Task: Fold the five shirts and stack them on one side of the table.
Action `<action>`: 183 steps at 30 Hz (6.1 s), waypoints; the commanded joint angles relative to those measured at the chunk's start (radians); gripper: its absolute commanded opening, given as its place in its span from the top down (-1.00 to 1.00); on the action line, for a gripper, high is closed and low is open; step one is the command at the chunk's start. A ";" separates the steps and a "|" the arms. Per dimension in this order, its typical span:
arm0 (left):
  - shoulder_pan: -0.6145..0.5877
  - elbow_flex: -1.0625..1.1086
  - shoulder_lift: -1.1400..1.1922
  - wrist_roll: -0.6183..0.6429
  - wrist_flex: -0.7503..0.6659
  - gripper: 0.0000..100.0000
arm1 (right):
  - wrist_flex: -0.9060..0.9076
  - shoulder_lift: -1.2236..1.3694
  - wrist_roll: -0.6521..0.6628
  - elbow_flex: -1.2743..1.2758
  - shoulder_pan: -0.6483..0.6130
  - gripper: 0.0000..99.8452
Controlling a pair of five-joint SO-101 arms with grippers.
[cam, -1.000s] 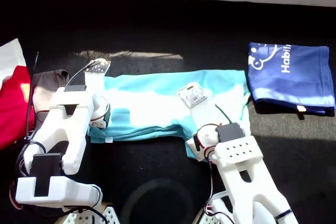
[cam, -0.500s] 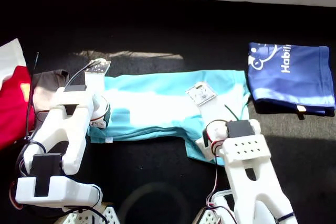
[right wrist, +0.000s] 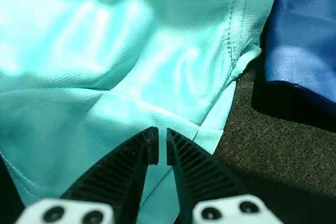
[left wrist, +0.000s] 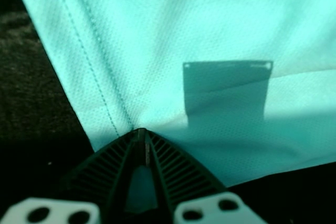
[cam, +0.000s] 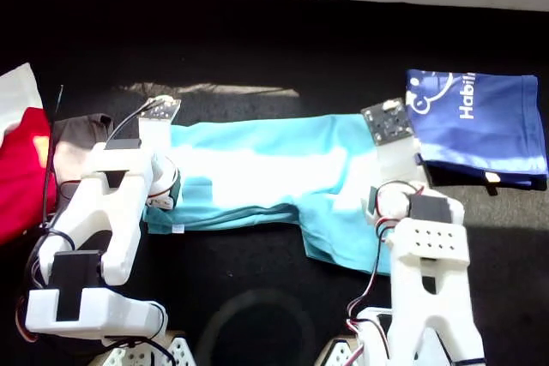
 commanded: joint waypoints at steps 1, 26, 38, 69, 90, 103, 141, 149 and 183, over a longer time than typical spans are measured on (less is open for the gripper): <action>-0.025 -0.001 0.004 -0.008 -0.035 0.98 | -0.154 -0.012 0.009 0.142 -0.018 0.99; -0.025 -0.001 0.004 -0.008 -0.035 0.98 | -0.260 0.272 0.201 0.154 0.332 0.99; -0.025 -0.001 0.004 -0.008 -0.035 0.98 | 0.076 0.091 0.195 -0.082 0.311 0.99; -0.025 -0.001 0.004 -0.008 -0.035 0.98 | 0.216 -0.380 0.347 0.479 -0.209 0.55; -0.025 -0.001 0.004 -0.008 -0.035 0.98 | 0.124 -0.387 0.434 0.473 -0.033 0.99; -0.025 -0.001 0.004 -0.008 -0.035 0.98 | 0.223 -0.380 0.430 0.217 -0.036 0.98; -0.025 0.001 0.004 -0.008 -0.037 0.98 | 0.044 0.788 0.003 -0.786 -0.039 0.71; -0.025 0.001 0.004 -0.008 -0.037 0.98 | 0.050 0.785 -0.187 -0.865 -0.044 0.70; -0.025 0.001 0.004 -0.008 -0.037 0.98 | 0.260 0.947 -0.192 -0.951 -0.332 0.99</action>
